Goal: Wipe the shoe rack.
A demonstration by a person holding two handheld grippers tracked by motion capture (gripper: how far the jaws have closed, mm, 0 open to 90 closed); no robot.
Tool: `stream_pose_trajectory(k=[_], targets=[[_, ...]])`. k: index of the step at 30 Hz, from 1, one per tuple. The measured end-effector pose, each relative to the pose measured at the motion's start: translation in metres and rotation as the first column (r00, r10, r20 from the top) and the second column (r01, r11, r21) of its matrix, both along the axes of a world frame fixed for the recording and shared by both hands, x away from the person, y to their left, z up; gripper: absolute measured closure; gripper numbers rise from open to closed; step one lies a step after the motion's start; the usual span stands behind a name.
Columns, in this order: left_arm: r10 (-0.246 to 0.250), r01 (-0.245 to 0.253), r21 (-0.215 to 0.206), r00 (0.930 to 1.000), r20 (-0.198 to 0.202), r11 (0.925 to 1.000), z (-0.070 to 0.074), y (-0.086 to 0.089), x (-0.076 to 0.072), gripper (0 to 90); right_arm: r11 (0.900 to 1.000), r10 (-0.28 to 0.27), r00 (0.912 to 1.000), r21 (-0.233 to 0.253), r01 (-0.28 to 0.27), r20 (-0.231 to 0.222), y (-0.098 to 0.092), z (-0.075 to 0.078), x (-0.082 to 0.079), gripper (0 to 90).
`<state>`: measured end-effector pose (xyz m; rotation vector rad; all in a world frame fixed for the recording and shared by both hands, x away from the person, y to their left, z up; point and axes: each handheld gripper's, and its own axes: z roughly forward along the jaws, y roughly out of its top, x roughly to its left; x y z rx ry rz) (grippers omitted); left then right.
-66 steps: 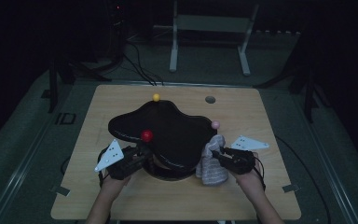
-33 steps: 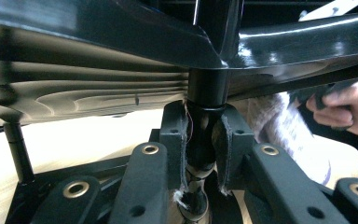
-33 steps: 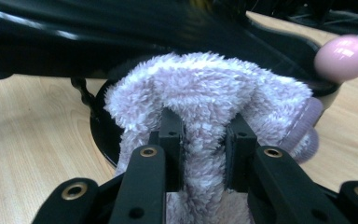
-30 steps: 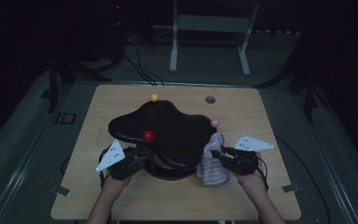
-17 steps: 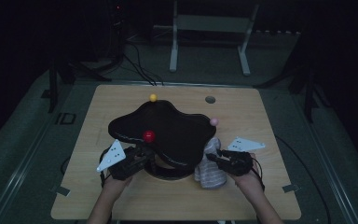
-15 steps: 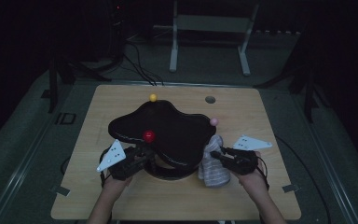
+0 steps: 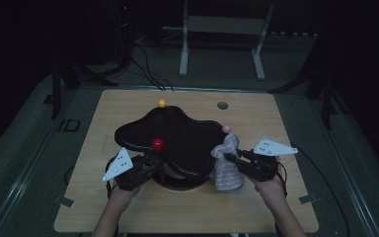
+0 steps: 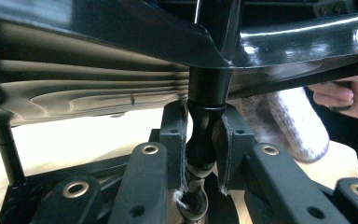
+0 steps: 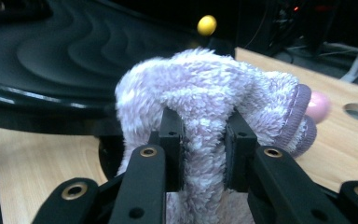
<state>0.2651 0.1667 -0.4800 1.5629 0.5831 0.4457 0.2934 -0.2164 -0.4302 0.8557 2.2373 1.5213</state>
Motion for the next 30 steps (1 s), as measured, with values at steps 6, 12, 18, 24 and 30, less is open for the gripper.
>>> stream_pose_trajectory(k=[6,12,18,24,30], targets=[[0.001,-0.001,-0.001,1.0000,-0.003,1.0000,0.000,0.000,0.000,75.5,1.000,0.010,0.9990,-0.001,-0.010,-0.044,0.003,-0.011,0.002,73.6],[0.005,-0.005,0.002,1.0000,-0.005,1.0000,0.000,0.000,0.000,75.5,1.000,0.006,0.9978,-0.021,-0.008,-0.066,0.001,-0.016,0.000,73.6],[0.005,-0.005,0.003,1.0000,-0.004,1.0000,0.000,0.000,0.000,75.5,1.000,0.012,0.9996,0.019,-0.012,-0.026,-0.018,0.006,-0.009,73.7],[0.008,-0.008,0.002,1.0000,-0.003,1.0000,0.000,-0.001,-0.001,75.5,0.995,0.084,0.9957,0.051,-0.086,0.038,-0.024,0.036,-0.034,73.7],[0.007,-0.007,0.000,1.0000,-0.004,1.0000,0.000,-0.001,0.000,75.5,0.986,0.163,0.9862,0.016,-0.164,0.028,-0.008,0.035,-0.041,73.6]])
